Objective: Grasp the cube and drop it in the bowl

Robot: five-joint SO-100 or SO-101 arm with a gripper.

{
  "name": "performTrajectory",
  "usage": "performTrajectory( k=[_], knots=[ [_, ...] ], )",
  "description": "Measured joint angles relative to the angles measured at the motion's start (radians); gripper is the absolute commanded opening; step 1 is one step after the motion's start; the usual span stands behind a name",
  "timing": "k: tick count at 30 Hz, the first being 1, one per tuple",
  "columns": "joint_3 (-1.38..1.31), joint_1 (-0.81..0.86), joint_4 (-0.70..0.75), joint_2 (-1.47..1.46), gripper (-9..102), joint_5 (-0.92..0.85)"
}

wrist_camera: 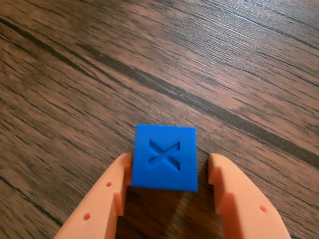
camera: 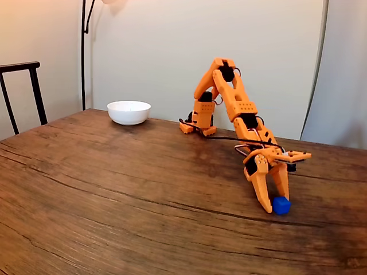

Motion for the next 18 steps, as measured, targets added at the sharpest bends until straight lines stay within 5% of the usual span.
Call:
performTrajectory(
  k=[5, 11, 18],
  knots=[
    [-0.043, 0.005, -0.006, -0.052, 19, -0.011],
    [-0.095, 0.018, -0.006, -0.097, 2, -0.029],
    [-0.095, 0.017, -0.006, -0.098, 0, -0.029]
  ],
)
